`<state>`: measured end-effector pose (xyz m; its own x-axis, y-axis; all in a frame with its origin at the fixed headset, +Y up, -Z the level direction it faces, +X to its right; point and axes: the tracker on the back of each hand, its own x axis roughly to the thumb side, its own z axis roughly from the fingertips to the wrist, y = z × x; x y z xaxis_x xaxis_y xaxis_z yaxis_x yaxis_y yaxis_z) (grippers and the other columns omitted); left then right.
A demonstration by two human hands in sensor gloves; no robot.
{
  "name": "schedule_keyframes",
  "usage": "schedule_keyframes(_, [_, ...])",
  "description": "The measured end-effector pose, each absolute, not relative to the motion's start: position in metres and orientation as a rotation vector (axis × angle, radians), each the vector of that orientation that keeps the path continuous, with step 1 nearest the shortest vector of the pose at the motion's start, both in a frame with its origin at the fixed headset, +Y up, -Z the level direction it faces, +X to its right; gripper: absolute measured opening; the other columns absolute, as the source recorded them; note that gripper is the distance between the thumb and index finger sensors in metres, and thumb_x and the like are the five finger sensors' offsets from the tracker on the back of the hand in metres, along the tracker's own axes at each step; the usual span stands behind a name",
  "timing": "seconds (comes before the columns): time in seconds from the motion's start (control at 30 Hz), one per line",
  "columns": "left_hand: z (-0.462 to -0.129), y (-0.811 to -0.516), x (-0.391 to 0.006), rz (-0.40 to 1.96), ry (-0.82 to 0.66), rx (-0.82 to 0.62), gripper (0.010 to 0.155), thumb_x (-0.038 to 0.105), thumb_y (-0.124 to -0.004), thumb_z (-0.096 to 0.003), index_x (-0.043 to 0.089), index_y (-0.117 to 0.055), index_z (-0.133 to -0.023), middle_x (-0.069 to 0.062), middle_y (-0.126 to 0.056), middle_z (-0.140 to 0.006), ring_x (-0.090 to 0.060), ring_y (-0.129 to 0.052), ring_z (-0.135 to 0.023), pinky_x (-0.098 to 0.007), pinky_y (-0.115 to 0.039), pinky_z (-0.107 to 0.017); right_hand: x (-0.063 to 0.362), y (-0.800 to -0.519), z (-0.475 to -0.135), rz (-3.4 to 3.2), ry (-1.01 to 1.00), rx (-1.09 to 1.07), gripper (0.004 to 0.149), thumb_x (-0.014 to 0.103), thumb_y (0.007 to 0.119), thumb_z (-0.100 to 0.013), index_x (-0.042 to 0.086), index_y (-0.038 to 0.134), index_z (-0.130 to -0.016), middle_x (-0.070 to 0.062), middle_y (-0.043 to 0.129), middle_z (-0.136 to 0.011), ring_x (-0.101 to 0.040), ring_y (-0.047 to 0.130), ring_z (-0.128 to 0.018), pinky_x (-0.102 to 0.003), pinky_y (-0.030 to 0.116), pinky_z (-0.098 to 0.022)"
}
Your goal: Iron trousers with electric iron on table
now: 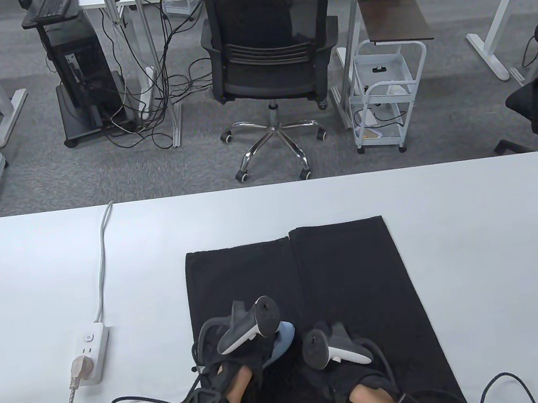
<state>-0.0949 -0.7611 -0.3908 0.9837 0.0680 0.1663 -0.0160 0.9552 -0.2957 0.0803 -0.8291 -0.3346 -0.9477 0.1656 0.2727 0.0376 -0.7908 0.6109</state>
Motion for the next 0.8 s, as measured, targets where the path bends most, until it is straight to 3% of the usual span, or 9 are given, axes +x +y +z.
schedule_keyframes(0.27, [-0.408, -0.76, -0.094, 0.043, -0.17, -0.294, 0.039, 0.047, -0.079, -0.0586, 0.013, -0.076, -0.078, 0.002, -0.093, -0.045, -0.013, -0.096, -0.036, -0.048, -0.083, -0.052, 0.082, -0.824, -0.335, 2.89, 0.867, 0.495, 0.073, 0.048, 0.043, -0.061, 0.015, -0.001, -0.109, -0.026, -0.011, -0.109, -0.059, -0.002, -0.096, -0.078, 0.02, -0.062])
schedule_keyframes(0.43, [-0.403, -0.758, -0.091, 0.047, -0.186, -0.311, 0.04, 0.047, -0.082, -0.0565, 0.012, -0.079, -0.075, 0.002, -0.095, -0.042, -0.013, -0.098, -0.033, -0.048, -0.084, -0.05, 0.099, -0.794, -0.339, 2.796, 0.676, 0.434, 0.07, 0.045, 0.046, -0.061, 0.011, 0.01, -0.111, -0.027, 0.004, -0.113, -0.059, 0.015, -0.1, -0.076, 0.03, -0.064])
schedule_keyframes(0.63, [-0.391, -0.738, -0.072, 0.07, -0.231, -0.266, 0.04, 0.047, -0.082, -0.0562, 0.012, -0.08, -0.075, 0.002, -0.096, -0.042, -0.013, -0.099, -0.033, -0.048, -0.085, -0.049, 0.148, -0.744, -0.346, 2.86, 0.456, 0.337, 0.066, 0.04, 0.048, -0.061, 0.01, 0.018, -0.112, -0.027, 0.019, -0.116, -0.058, 0.024, -0.101, -0.076, 0.033, -0.065])
schedule_keyframes(0.8, [-0.381, -0.708, -0.034, 0.102, -0.292, -0.202, 0.04, 0.047, -0.082, -0.0562, 0.011, -0.08, -0.075, 0.002, -0.096, -0.042, -0.013, -0.099, -0.033, -0.048, -0.084, -0.049, 0.206, -0.723, -0.352, 2.912, 0.352, 0.187, 0.064, 0.035, 0.051, -0.061, 0.011, 0.021, -0.112, -0.027, 0.02, -0.116, -0.057, 0.022, -0.102, -0.077, 0.032, -0.064])
